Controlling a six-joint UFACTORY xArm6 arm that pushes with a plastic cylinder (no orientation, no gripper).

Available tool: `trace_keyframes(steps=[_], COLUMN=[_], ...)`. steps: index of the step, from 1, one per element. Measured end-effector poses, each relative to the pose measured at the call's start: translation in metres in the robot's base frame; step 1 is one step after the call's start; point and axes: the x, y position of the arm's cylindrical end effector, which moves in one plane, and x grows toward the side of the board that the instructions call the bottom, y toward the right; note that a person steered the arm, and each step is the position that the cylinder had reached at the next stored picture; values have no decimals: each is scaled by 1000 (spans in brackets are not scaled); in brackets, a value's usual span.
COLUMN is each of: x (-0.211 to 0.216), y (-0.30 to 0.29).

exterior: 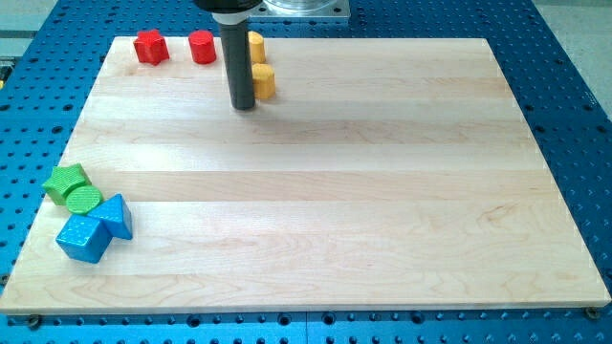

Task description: Push the yellow hexagon to the right of the yellow heart

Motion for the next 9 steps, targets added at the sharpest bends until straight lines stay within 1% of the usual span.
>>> trace_keyframes(steps=[1, 2, 3, 4, 5, 6, 7, 9], x=[-17, -34, -58, -32, -45, -40, -39, -89], y=[-10, 56, 88, 86, 86, 106, 113, 120])
